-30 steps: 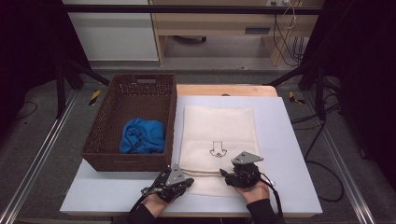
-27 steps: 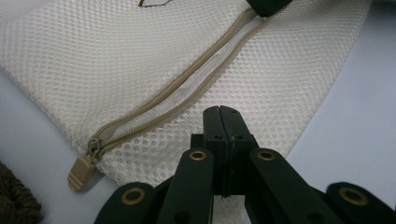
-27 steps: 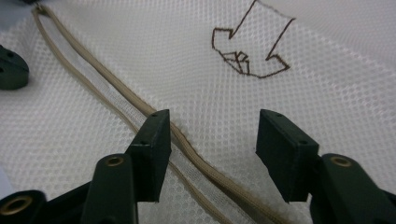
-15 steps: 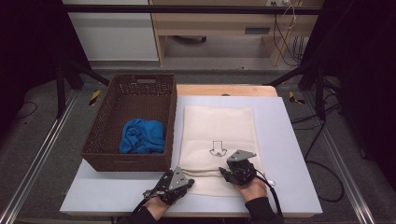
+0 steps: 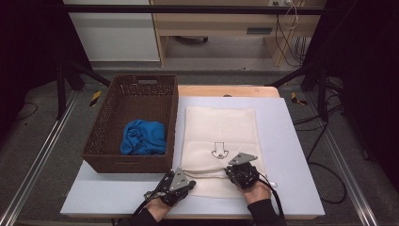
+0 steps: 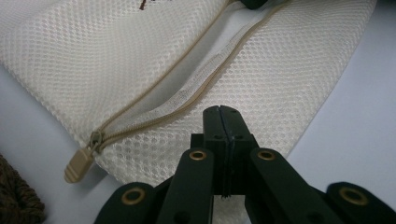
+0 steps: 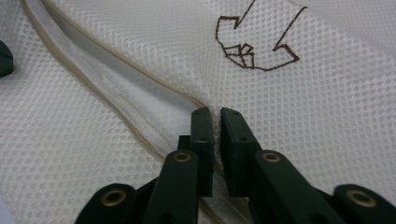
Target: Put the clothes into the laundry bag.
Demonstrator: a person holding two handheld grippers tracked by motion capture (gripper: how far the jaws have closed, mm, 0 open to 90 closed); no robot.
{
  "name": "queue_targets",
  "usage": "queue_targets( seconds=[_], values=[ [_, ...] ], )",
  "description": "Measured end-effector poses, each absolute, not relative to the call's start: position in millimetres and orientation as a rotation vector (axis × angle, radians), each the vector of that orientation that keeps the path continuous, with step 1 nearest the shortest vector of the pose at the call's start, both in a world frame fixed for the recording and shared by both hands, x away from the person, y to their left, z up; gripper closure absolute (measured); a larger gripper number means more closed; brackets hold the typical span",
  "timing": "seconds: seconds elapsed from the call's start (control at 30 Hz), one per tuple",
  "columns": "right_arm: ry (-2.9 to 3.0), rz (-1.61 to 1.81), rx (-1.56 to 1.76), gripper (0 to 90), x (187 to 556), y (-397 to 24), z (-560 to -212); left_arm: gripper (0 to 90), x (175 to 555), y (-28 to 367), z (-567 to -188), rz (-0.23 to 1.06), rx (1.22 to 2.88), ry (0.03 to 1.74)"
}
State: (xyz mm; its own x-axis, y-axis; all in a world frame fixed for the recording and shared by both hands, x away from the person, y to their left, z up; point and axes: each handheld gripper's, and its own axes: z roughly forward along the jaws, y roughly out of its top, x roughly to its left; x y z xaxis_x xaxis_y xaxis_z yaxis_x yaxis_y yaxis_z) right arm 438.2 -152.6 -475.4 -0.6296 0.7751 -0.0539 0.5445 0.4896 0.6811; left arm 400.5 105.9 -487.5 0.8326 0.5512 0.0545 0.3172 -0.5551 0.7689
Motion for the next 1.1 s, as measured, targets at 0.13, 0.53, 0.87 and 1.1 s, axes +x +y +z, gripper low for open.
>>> queue_targets(
  seconds=[0.13, 0.53, 0.87, 1.1],
  values=[
    [2.379, 0.941, 1.154, 87.5, 441.1, -155.2, -473.9, 88.8, 400.2, 105.8, -487.6, 0.373, 2.199, 0.631],
    [2.281, 1.085, 1.112, 88.4, 436.2, -163.2, -452.1, 81.1, 400.4, 96.2, -463.6, 0.423, 2.172, 0.593],
    [2.265, 1.125, 1.097, 88.6, 433.3, -165.5, -445.8, 47.4, 434.1, 57.6, -442.0, 0.565, 2.181, 0.56],
    [2.264, 1.128, 1.084, 88.6, 430.9, -165.2, -444.2, 45.9, 448.3, 31.8, -463.3, 0.637, 2.27, 0.607]
  ],
)
